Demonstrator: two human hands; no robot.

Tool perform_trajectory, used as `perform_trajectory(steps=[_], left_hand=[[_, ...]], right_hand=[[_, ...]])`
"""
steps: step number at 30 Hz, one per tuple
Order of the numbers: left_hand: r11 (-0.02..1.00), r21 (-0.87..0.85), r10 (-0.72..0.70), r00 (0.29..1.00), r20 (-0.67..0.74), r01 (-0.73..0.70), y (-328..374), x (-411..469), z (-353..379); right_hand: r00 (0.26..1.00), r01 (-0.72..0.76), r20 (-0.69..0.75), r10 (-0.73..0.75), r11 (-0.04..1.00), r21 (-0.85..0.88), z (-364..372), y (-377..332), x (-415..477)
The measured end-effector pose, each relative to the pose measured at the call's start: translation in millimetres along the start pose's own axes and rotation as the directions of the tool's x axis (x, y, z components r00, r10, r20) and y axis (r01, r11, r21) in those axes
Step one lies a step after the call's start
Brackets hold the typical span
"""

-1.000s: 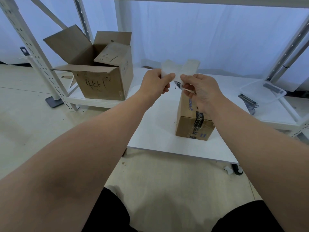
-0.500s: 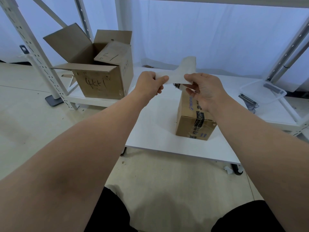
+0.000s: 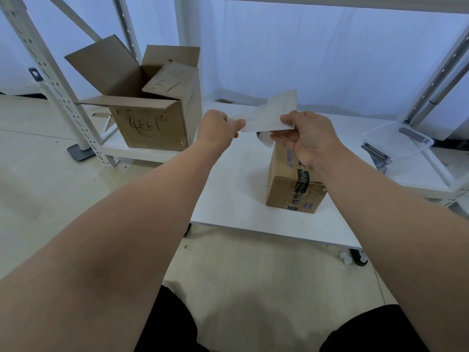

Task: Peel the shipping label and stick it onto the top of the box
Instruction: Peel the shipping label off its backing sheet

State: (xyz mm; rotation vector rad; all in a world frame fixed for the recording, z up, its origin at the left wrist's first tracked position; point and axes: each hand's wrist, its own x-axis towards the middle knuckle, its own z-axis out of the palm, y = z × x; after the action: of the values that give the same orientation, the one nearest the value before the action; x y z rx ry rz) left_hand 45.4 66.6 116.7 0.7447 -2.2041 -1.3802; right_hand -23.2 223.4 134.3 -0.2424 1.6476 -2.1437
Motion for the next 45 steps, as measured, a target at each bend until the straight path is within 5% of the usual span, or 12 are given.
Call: perform_trajectory(steps=[11,19,22,29,35,45], left_hand=[[0.945,-0.309,0.082,0.993,-0.089,-0.106,23,-7,3],[0.862,-0.470,0.190,0.980,-0.051,-0.191,42,-17,7],[0.878,-0.420,0.267,0.963,0.031,-0.230,42,-18,11],[0.910,-0.254,0.318,0.945,-0.080,-0.328,41,-18,14],[0.916,-0.151,0.368,0.928,-0.053,-0.372,42,-20,15],[0.942,-0.152,0.305,0.952,0.005,-0.300,34,-14,14]], right_hand=[[0.998,0.020,-0.054,-0.015,0.997,0.081,-3,0,1],[0.999,-0.025,0.033,0.019,0.981,0.194,4,-1,-3],[0.999,-0.045,0.037,0.036,0.963,0.266,3,-2,-2],[0.993,-0.066,0.109,0.034,0.949,0.307,1,-9,-5],[0.990,0.072,0.119,-0.077,0.996,0.045,6,-4,-7],[0.994,0.109,-0.014,-0.109,0.993,-0.039,2,1,-1]])
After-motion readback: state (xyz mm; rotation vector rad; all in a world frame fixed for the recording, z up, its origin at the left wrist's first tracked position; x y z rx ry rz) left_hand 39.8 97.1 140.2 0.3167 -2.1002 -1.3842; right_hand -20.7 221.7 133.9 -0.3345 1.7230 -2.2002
